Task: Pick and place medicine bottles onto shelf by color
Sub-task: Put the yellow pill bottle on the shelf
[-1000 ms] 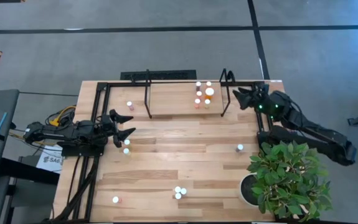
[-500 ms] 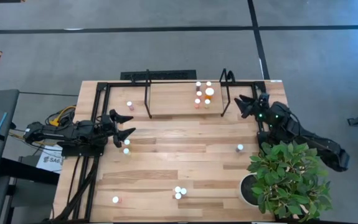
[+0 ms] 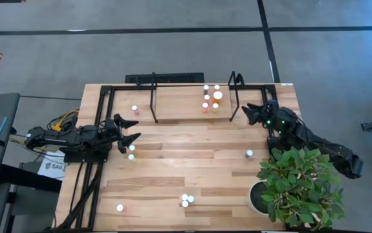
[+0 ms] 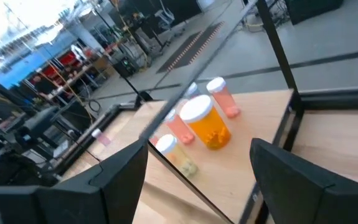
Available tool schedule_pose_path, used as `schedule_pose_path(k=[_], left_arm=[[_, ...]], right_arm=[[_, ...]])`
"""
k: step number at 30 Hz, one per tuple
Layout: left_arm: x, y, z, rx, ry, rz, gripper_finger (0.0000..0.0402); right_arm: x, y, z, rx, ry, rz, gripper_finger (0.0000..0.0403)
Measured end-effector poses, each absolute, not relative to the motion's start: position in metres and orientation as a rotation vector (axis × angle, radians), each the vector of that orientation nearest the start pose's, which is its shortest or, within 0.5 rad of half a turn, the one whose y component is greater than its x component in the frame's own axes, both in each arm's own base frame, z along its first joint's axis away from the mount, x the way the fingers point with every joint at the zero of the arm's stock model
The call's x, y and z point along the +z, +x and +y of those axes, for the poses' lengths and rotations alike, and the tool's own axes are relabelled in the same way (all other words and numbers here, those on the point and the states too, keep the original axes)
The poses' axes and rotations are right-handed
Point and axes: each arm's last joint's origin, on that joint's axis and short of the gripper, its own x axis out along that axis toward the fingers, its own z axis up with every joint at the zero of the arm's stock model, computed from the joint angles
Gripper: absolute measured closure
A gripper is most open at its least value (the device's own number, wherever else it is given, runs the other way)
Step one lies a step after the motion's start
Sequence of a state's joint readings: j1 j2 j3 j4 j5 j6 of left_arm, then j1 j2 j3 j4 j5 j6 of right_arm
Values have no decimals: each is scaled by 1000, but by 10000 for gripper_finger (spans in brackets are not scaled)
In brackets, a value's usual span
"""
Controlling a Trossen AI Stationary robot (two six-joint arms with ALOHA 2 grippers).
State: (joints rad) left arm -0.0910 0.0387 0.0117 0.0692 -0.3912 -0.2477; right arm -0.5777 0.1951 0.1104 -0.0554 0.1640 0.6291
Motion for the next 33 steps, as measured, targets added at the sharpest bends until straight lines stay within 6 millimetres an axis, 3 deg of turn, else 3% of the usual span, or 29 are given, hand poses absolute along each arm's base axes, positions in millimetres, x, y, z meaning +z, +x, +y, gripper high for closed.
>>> schedule_pose_path(k=[21, 28, 33], left_arm=[[171, 98, 2, 294, -256, -78, 90], [170, 99, -3, 124, -253, -47, 90], [179, 98, -1, 174, -154, -133, 90]], right_arm=[[166, 83, -60, -807, 689, 39, 97], [163, 83, -59, -815, 694, 66, 97], [163, 82, -59, -816, 695, 72, 97]])
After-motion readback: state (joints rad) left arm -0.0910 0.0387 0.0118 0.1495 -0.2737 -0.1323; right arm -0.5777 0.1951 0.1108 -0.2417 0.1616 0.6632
